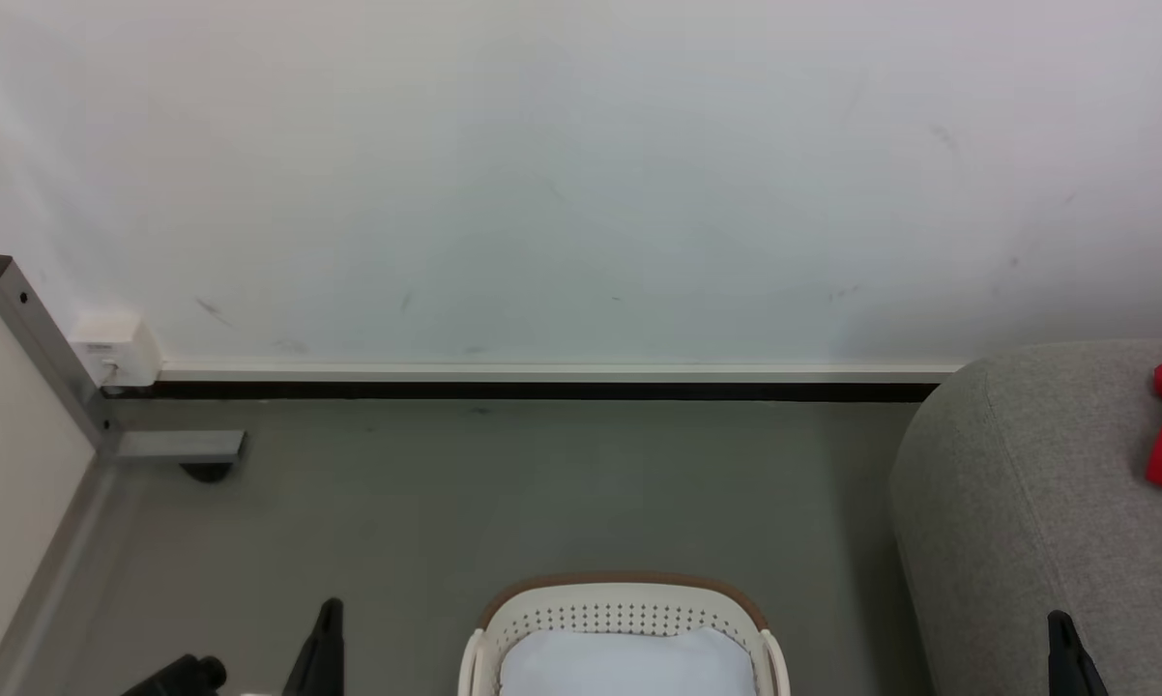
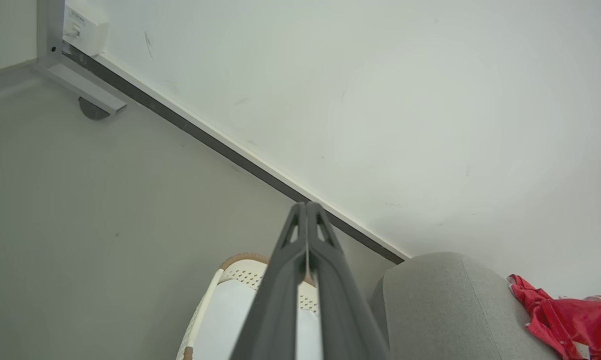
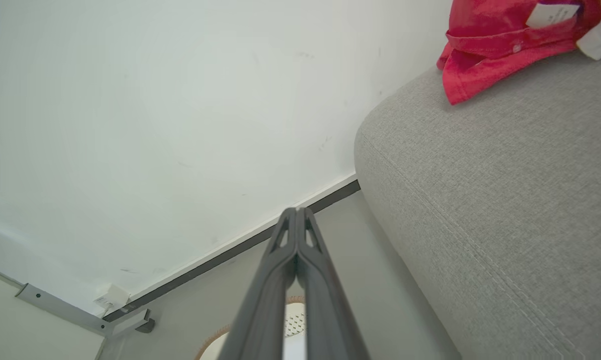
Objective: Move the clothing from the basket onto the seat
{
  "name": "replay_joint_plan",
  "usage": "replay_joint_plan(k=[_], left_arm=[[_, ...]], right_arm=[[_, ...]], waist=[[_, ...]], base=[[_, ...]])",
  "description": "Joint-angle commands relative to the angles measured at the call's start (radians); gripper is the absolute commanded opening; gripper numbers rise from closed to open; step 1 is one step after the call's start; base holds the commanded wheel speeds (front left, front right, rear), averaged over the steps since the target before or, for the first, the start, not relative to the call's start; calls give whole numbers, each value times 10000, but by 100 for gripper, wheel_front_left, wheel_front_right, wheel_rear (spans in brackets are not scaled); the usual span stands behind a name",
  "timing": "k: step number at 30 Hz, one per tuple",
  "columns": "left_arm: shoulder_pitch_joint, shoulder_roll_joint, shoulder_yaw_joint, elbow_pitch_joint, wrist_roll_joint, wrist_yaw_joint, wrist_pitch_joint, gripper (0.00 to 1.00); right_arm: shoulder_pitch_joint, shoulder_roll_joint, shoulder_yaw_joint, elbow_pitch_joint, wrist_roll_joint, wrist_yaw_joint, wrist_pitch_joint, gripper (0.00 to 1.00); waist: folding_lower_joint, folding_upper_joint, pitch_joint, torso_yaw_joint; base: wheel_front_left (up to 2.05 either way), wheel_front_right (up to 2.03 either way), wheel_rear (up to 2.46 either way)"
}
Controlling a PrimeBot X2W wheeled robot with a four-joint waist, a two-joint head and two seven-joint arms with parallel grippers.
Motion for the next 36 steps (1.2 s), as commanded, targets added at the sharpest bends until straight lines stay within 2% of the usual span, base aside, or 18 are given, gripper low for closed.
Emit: replay_joint_plan(k=[1, 36], left_arm=[[-285, 25, 139, -160, -427, -76, 91, 0], [-597, -142, 1083, -331, -4343, -558, 1194, 0]], right_arm=[[-301, -114, -62, -193, 447, -6, 108, 0], [-787, -153, -182, -475, 4609, -12, 1205, 0]], waist=[[-1, 0, 10, -5], [-1, 0, 202, -114]], base=[[0, 0, 0], [0, 0, 0]])
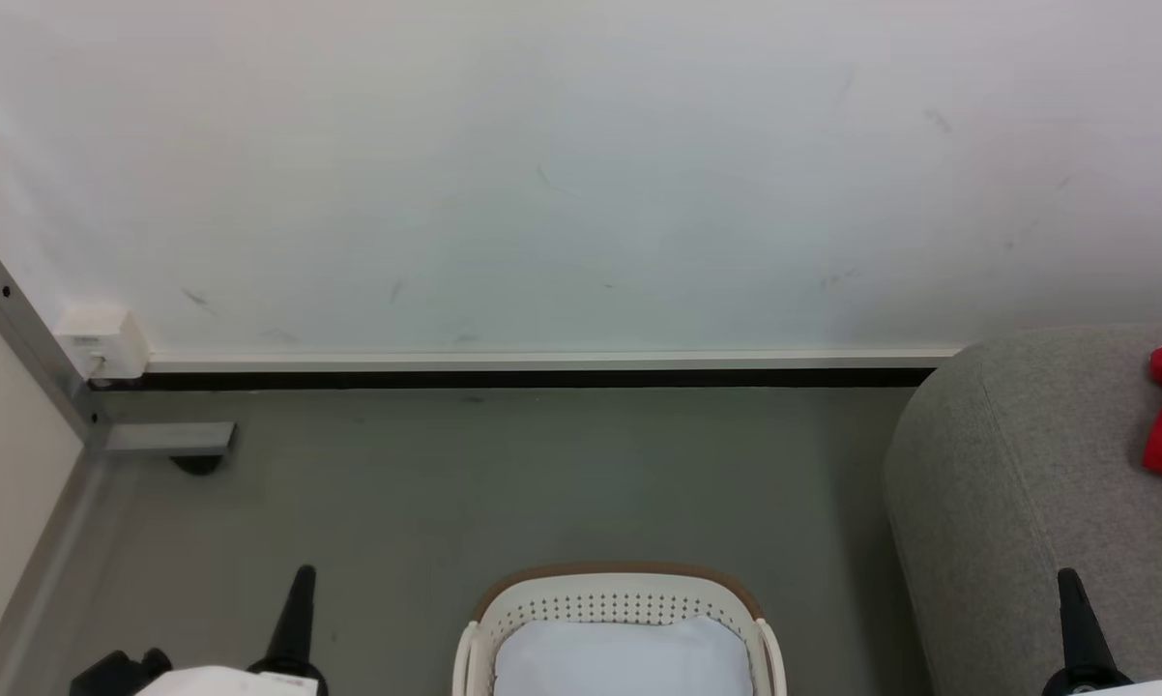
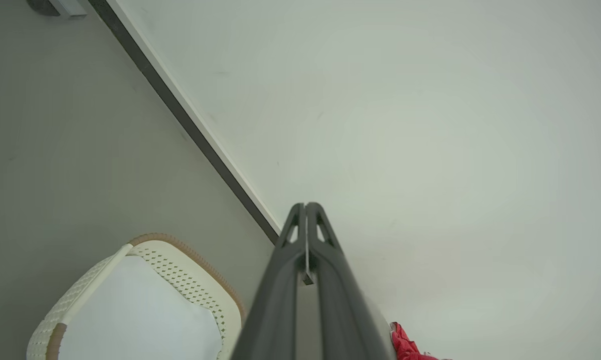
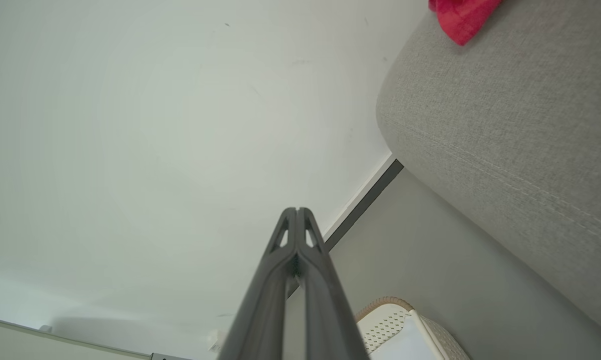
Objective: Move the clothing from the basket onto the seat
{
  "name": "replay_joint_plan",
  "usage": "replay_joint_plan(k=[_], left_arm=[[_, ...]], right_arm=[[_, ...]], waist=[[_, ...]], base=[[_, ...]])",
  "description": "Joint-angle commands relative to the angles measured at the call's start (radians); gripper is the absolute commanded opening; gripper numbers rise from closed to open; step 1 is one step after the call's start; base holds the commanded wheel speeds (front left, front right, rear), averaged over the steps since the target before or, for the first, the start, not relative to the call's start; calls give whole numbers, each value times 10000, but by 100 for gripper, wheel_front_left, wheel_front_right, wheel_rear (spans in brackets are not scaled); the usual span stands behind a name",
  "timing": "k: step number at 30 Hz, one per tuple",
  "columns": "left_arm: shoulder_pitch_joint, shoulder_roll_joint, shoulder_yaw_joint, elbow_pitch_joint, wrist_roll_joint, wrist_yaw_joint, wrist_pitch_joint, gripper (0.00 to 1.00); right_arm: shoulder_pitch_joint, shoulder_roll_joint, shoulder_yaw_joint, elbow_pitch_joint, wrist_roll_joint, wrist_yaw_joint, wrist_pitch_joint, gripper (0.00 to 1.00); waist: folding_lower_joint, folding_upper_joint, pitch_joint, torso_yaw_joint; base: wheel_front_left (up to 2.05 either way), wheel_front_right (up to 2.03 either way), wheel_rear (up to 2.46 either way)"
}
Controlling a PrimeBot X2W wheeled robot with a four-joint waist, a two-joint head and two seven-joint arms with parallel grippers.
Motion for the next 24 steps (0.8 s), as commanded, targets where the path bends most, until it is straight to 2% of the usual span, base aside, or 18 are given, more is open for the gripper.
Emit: replay_joint_plan(k=[1, 24], left_arm=[[-200, -1, 106, -130, -219, -76, 72, 0], [-360, -82, 582, -200, -2257, -318, 634, 0]], right_arm=[[-202, -127, -29, -142, 234, -12, 80, 0], [-462, -142, -97, -274, 2398, -16, 641, 0]], waist=[[-1, 0, 7, -4], [-1, 0, 137, -77]], base=[[0, 0, 0], [0, 0, 0]])
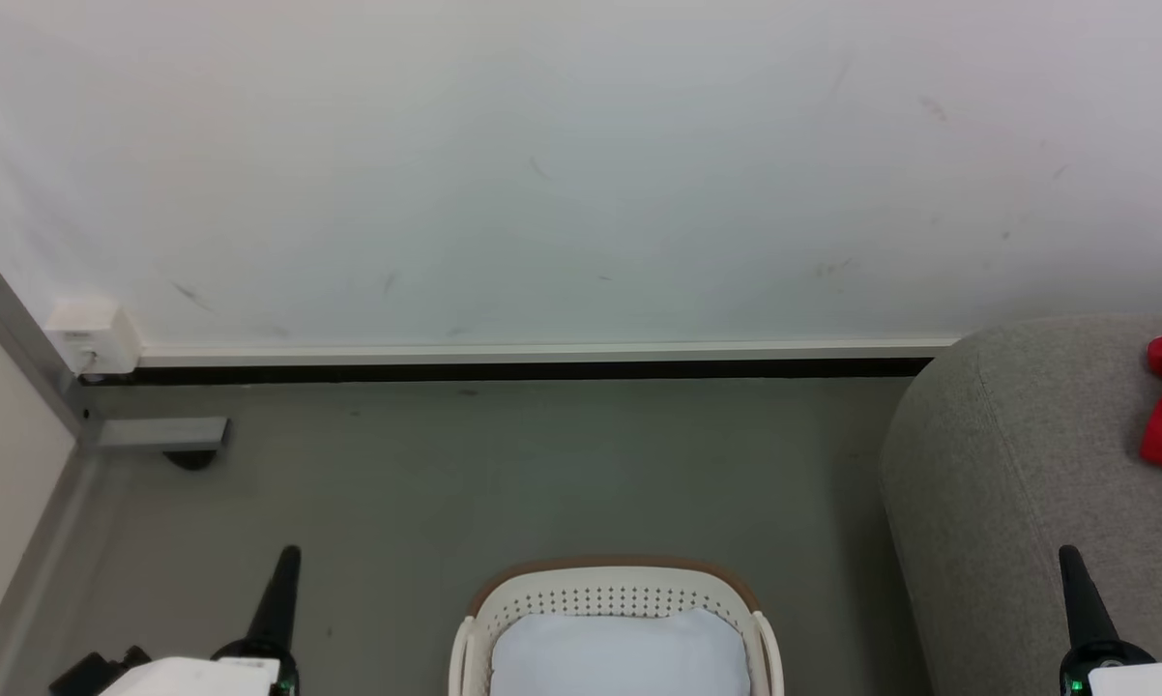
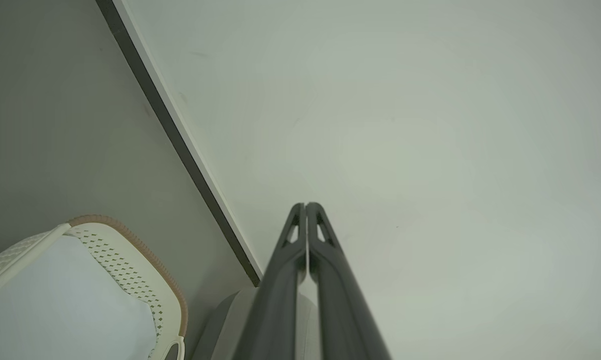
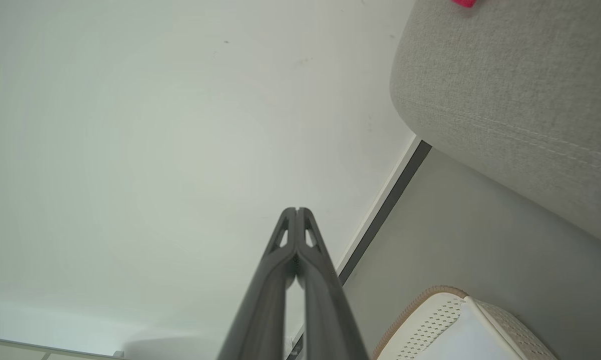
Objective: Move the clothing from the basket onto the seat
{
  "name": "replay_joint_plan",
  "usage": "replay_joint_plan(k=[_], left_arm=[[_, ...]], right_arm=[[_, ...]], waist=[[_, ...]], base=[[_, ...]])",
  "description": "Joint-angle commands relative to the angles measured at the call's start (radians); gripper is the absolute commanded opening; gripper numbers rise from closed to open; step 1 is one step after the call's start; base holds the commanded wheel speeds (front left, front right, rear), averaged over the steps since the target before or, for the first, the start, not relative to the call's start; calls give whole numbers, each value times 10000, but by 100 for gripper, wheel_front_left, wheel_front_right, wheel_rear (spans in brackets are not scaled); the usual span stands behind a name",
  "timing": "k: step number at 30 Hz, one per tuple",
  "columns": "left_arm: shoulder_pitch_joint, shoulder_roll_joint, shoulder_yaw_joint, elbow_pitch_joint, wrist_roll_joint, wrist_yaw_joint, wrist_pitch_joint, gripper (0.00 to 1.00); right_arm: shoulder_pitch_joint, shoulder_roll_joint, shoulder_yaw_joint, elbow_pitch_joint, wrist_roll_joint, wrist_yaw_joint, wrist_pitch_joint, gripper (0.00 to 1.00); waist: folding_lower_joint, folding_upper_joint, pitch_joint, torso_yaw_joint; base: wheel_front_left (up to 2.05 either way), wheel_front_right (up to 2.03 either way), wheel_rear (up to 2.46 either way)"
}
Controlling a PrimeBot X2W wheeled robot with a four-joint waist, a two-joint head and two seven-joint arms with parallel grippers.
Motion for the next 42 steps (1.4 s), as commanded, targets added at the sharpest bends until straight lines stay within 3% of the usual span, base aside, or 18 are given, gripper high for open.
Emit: replay_joint_plan(k=[1, 25, 42], left_arm=[[-182, 6, 79, -76, -286, -71, 62, 0], [-296, -60, 495, -140, -1993, -282, 545, 0], [-345, -94, 654, -165, -2730, -349, 756, 0]], right_arm=[[-205, -116, -37, -94, 301, -14, 68, 0], [-396, -122, -98, -215, 2139, -19, 553, 0], [-497, -120, -118, -260, 2840, -21, 744, 0]], waist=[[-1, 0, 8, -5], [-1, 0, 144, -81], [-1, 0, 212, -119]], base=[[0, 0, 0], [0, 0, 0], [0, 0, 0]])
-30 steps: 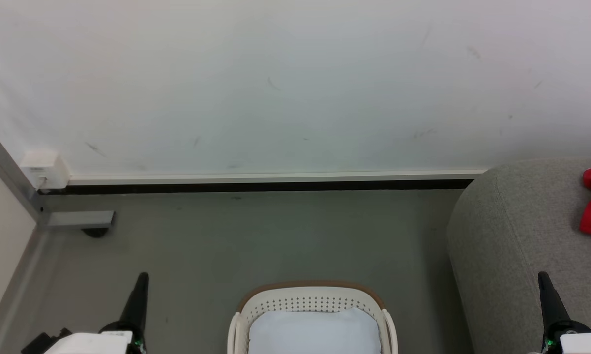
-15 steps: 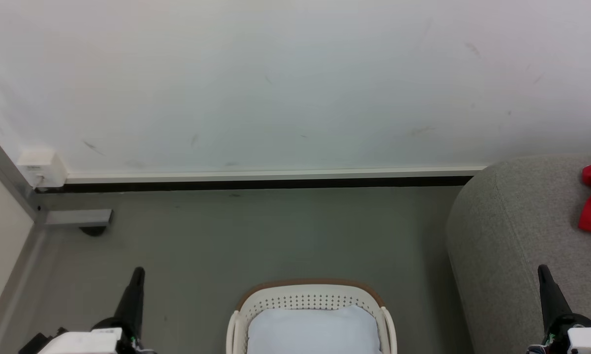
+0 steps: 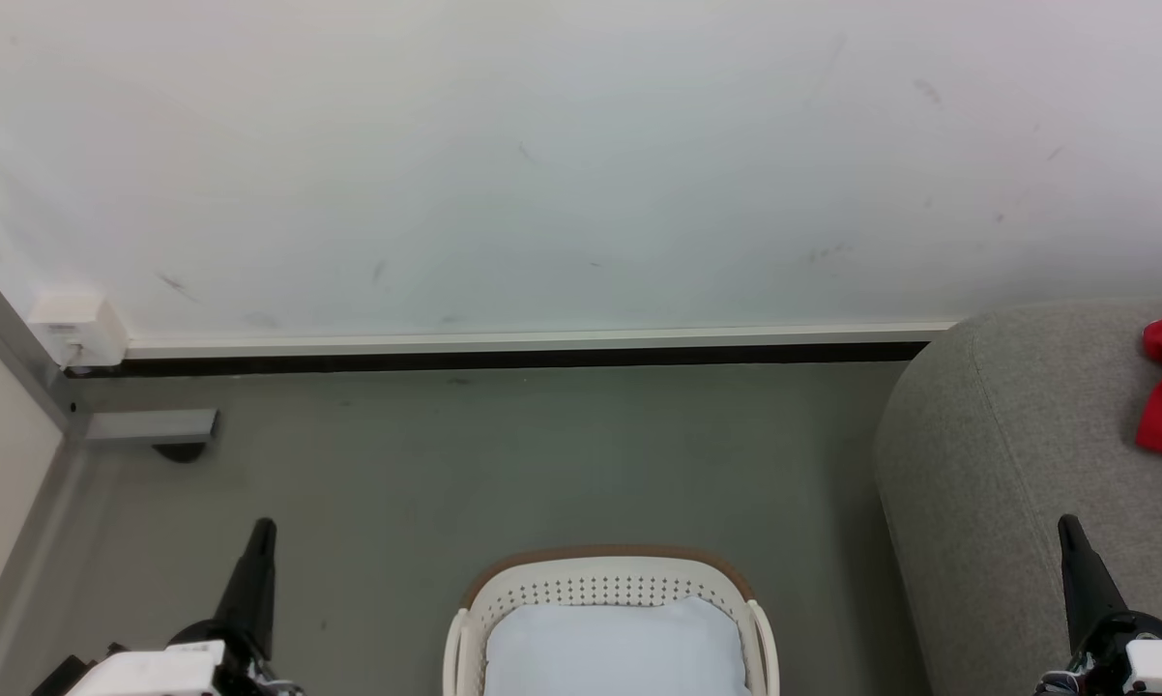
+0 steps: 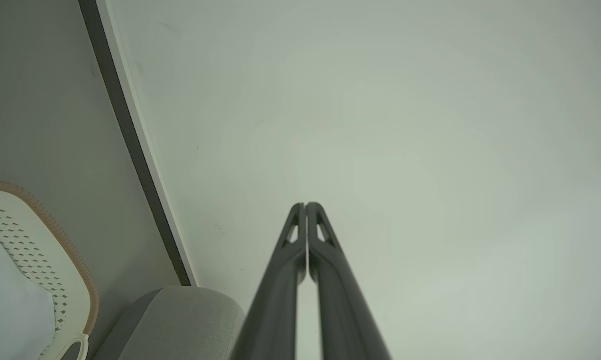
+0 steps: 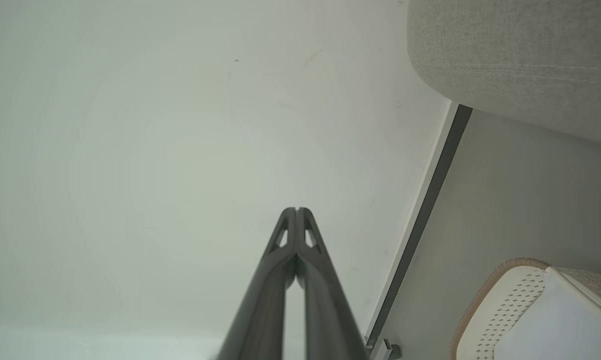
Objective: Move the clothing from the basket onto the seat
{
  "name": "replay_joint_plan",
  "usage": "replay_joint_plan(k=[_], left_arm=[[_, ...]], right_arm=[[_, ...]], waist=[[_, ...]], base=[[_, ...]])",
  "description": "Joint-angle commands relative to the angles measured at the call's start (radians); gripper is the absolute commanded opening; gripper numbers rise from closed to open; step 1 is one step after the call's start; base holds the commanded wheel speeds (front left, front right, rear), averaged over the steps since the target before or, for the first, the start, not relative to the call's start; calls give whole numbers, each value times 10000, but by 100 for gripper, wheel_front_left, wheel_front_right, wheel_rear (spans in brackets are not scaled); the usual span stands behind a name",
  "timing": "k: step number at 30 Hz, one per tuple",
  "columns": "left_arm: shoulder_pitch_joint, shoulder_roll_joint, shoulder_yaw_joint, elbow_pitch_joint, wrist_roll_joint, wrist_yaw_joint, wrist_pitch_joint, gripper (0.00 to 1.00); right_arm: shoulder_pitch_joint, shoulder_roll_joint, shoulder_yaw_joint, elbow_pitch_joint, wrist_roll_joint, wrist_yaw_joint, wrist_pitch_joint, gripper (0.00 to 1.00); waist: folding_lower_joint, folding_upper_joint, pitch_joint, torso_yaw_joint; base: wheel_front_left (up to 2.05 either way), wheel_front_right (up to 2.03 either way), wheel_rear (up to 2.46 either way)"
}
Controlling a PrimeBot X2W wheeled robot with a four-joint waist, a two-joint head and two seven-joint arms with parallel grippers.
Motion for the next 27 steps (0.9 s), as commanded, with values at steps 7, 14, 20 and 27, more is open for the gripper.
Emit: replay_joint_plan(k=[7, 14, 20, 27], left_arm=[[-87, 17, 26, -35, -136, -12, 41, 0], [-86, 17, 25, -36, -137, -12, 41, 0], [-86, 17, 25, -37, -138, -12, 40, 0], [-86, 17, 24, -36, -138, -12, 40, 0]], right_arm=[[-130, -74, -39, -57, 12, -21, 32, 0], [-129, -74, -39, -56, 12, -21, 31, 0], [-129, -72, -38, -56, 13, -21, 31, 0], [-129, -73, -38, -56, 13, -21, 31, 0]], waist=[[-1, 0, -1, 1], [-1, 0, -1, 1], [-1, 0, -1, 1], [-1, 0, -1, 1]], base=[[0, 0, 0], [0, 0, 0], [0, 0, 0], [0, 0, 0]])
